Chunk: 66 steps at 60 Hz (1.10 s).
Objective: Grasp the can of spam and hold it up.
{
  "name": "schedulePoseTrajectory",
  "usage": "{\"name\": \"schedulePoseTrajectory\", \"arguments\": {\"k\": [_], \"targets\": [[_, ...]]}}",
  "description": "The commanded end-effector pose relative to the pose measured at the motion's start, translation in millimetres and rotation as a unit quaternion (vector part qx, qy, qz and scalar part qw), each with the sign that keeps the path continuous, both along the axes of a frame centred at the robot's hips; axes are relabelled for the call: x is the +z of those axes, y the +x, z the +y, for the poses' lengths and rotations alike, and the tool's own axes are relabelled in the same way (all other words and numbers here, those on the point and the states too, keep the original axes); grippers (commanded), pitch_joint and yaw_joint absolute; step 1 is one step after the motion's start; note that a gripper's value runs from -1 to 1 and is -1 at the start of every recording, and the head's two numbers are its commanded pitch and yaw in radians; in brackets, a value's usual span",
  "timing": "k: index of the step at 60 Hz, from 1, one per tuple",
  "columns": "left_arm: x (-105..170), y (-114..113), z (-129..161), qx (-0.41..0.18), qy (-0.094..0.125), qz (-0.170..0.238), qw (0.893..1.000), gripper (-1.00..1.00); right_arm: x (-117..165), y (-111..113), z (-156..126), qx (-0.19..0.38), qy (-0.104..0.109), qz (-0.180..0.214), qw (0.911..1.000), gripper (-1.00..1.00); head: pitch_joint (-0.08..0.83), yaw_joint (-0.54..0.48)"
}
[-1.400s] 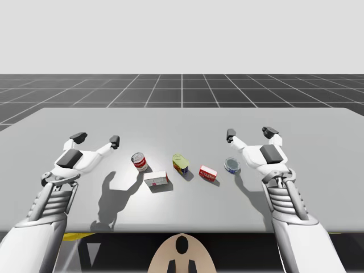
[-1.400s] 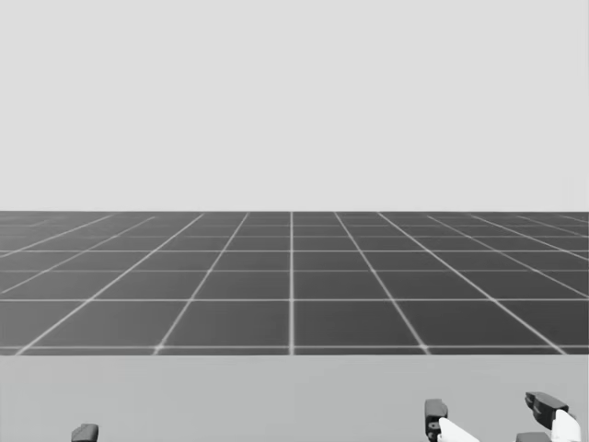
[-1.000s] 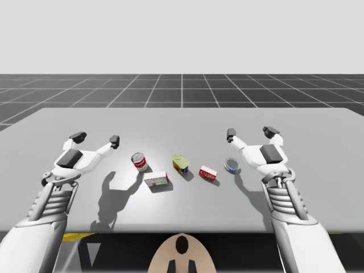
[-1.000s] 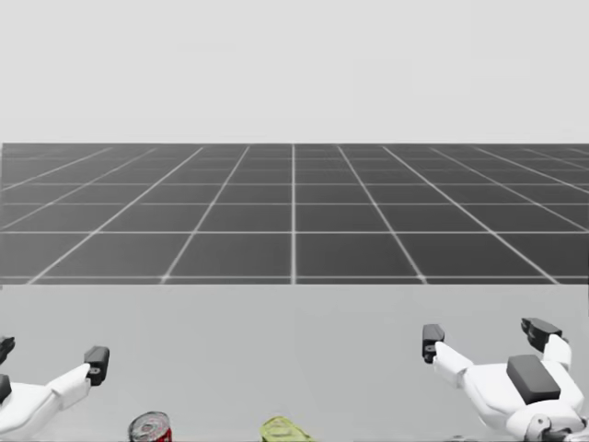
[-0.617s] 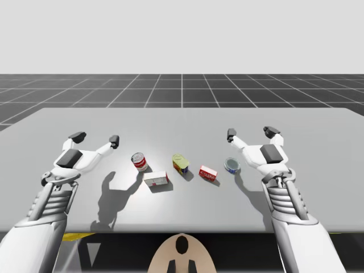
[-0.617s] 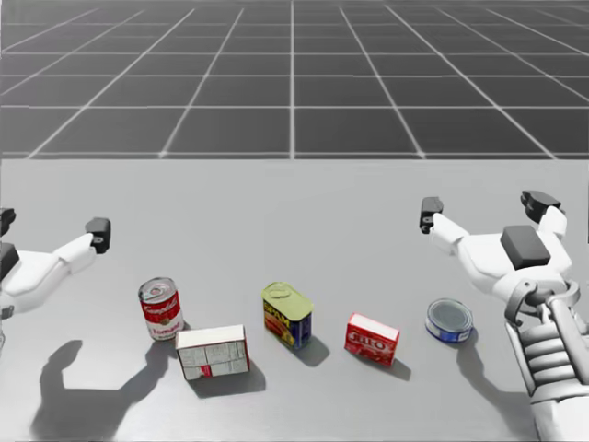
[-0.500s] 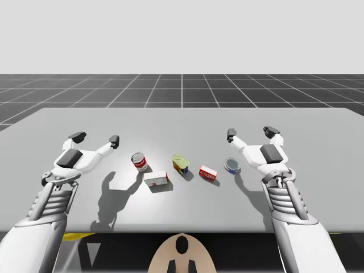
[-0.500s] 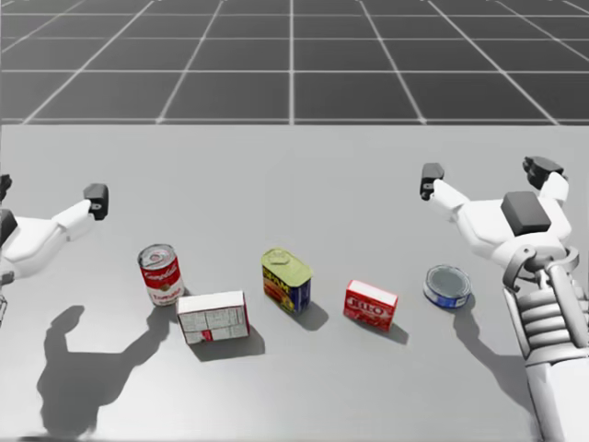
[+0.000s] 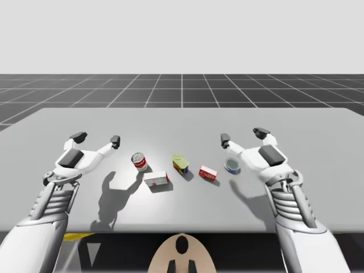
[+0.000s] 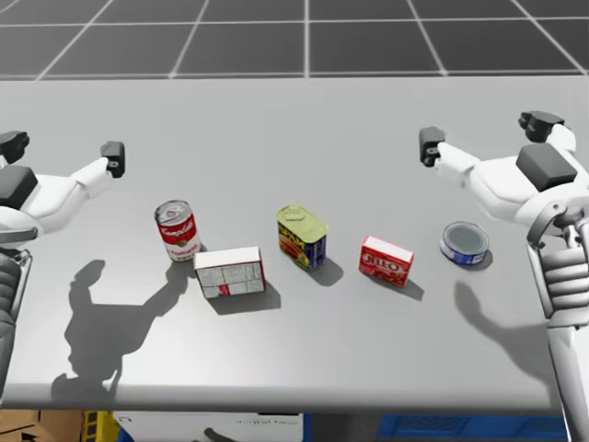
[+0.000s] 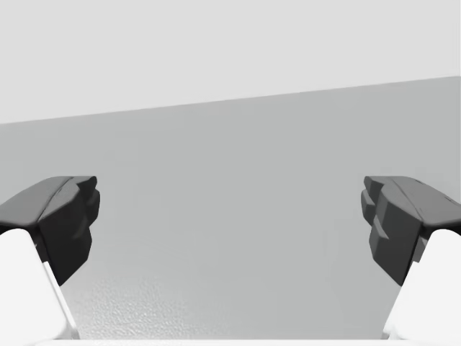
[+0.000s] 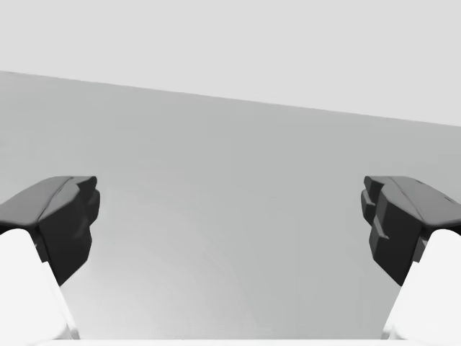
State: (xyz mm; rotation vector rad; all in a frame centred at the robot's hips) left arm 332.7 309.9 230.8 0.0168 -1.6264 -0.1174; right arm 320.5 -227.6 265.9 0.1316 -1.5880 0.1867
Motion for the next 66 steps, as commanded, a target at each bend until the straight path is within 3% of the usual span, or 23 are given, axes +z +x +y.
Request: {"name": "schedulePoseTrajectory", "arguments": {"k": [1, 2, 10, 16, 26, 66], "targets": [[-1, 0, 0, 0.002, 0.001, 0.001, 1.000, -1.00, 15, -16, 19, 0.114, 0.010, 0.061, 0.9916, -1.00, 0.623, 0.03], [-1, 1, 0, 0.002, 0.002, 0.001, 1.000, -1.00, 17, -20, 25, 0.142, 0.003, 0.078, 0.9868, -1.00, 0.623, 0.03], [-2, 1, 0, 0.002, 0.003, 0.002, 1.000, -1.00, 16, -29, 47, 0.210, -0.015, 0.132, 0.9688, -1.00, 0.619, 0.03], [-2, 2, -1, 0.003, 0.003, 0.005, 1.000, -1.00, 10, -32, 63, 0.245, -0.020, 0.163, 0.9554, -1.00, 0.618, 0.03], [-2, 2, -1, 0.002, 0.005, 0.007, 1.000, -1.00, -3, -30, 90, 0.275, -0.028, 0.197, 0.9407, -1.00, 0.621, 0.04], [0, 0, 0, 0.003, 0.004, 0.005, 1.000, -1.00, -58, 24, 151, 0.274, -0.084, 0.253, 0.9242, -1.00, 0.632, 0.07]]}}
